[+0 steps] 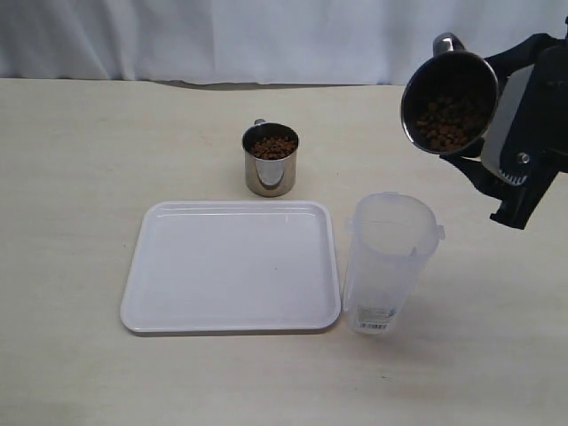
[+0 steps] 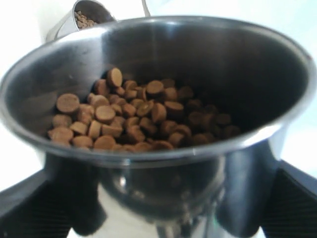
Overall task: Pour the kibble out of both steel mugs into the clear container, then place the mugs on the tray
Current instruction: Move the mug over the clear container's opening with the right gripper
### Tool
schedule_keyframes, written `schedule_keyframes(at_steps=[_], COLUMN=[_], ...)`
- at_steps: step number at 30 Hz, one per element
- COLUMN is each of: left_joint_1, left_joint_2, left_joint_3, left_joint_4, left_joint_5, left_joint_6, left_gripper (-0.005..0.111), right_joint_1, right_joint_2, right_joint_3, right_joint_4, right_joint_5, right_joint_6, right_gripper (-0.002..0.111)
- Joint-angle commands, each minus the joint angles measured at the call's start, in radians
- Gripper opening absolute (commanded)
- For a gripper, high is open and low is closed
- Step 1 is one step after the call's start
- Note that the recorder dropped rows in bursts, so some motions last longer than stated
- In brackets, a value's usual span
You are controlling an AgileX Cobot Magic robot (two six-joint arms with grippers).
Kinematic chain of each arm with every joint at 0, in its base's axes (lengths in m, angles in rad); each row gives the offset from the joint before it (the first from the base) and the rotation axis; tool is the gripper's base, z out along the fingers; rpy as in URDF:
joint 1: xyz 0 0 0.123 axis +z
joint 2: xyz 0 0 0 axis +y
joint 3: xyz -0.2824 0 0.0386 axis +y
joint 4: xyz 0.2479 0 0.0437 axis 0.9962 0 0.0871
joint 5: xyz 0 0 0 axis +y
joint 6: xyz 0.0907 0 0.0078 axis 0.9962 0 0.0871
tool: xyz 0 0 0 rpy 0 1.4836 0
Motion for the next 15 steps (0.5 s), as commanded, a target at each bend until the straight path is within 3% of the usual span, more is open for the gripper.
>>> schedule_keyframes(at_steps=[1, 15], left_joint_1=[0.004, 0.004], left_joint_2=[-0.004, -0.004], left_joint_3=[0.003, 0.003], left_joint_4=[-0.001, -0.001], left_joint_5=[-0.016, -0.016], left_joint_6=[0.003, 0.003], left_gripper=[0.000, 0.000], right_joint_1=[0.005, 0.005], right_joint_2=[-0.005, -0.007], right_joint_3=[0.013, 0.037], right_joint_4=[-0.033, -0.112], right_joint_5=[0.010, 0.062], right_joint_6=[0.012, 0.010], right_gripper=[0.005, 0.005])
